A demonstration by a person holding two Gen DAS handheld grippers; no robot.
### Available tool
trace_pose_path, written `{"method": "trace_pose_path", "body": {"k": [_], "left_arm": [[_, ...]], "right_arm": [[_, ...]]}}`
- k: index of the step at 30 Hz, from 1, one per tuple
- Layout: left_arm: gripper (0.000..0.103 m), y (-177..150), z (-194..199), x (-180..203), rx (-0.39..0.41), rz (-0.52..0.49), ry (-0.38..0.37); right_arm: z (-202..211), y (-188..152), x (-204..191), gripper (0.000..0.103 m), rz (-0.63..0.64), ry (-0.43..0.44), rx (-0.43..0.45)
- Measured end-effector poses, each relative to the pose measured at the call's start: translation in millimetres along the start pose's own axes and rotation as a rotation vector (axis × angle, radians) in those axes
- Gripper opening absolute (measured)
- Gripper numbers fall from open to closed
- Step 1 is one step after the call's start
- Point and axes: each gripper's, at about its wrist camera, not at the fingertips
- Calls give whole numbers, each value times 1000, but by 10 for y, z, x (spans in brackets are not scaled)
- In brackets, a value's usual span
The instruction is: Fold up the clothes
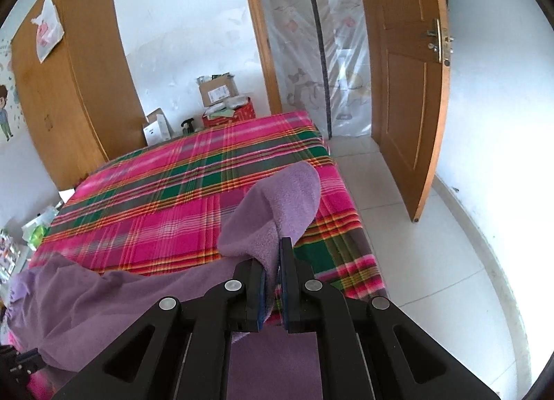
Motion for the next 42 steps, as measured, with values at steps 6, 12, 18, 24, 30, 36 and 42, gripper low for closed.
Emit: {"method": "trace_pose_path", "body": {"k": [6, 12, 18, 24, 30, 36, 42], "left_arm": [[6, -55, 75, 64, 2, -27, -7], [3, -120, 128, 134, -12, -69, -21], [3, -196, 90, 211, -45, -110, -23], [3, -254, 37, 205, -71, -118, -18], [3, -300, -18, 207, -103, -117, -21], [4, -339, -75, 214, -139, -111, -28], [5, -278, -17, 223, -142, -77, -112]], "right_arm": [[270, -76, 47, 7, -1, -17, 45], [518, -200, 148, 7, -13, -51, 74], [555, -451, 328, 7, -62, -80, 37], [508, -710, 461, 7, -103, -97, -6], [461, -843, 540, 9, -116, -109, -37], [428, -950, 629, 23, -128, -123, -62], [420, -1018, 704, 31, -122, -123, -86]]}}
Point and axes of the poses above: each gripper's, at about its wrist camera, not at the fingertips, and z roughly against the way its jaws point, x to its right, y to its top, and after that the axes turned 1 degree about -y, right-handed
